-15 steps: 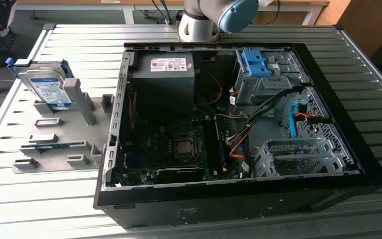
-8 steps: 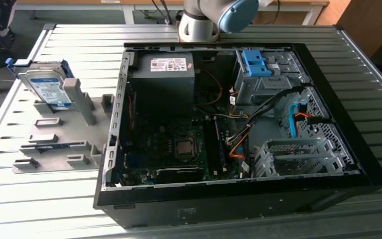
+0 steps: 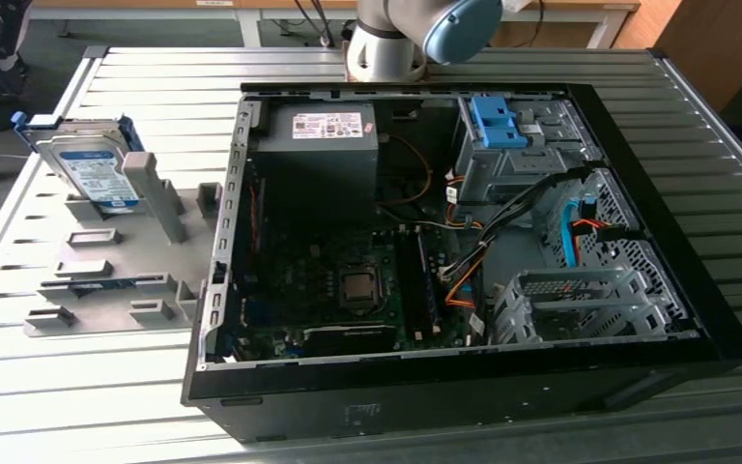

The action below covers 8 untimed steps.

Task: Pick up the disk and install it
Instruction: 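Pick up the disk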

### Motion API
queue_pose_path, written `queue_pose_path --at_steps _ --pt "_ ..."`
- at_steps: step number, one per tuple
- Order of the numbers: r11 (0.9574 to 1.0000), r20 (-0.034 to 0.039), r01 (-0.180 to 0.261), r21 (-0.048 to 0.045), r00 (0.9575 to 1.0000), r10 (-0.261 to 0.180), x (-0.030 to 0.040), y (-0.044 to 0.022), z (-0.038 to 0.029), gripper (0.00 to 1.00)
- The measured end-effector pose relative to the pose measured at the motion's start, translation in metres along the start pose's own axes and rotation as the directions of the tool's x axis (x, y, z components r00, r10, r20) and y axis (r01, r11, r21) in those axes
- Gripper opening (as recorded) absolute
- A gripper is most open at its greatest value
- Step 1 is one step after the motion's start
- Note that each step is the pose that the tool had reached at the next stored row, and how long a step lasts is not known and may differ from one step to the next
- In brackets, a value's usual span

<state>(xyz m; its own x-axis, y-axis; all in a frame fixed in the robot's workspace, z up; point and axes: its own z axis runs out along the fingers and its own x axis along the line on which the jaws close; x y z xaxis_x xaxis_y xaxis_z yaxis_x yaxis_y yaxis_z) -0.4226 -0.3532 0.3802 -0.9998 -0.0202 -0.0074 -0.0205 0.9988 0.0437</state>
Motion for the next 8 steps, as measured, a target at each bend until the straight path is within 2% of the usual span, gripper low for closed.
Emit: queue_pose_path --at_steps 8 --pt "0.9994 -0.0015 0.035 -0.0003 0.9994 -0.035 0.0000 0.0000 0.0000 0.11"
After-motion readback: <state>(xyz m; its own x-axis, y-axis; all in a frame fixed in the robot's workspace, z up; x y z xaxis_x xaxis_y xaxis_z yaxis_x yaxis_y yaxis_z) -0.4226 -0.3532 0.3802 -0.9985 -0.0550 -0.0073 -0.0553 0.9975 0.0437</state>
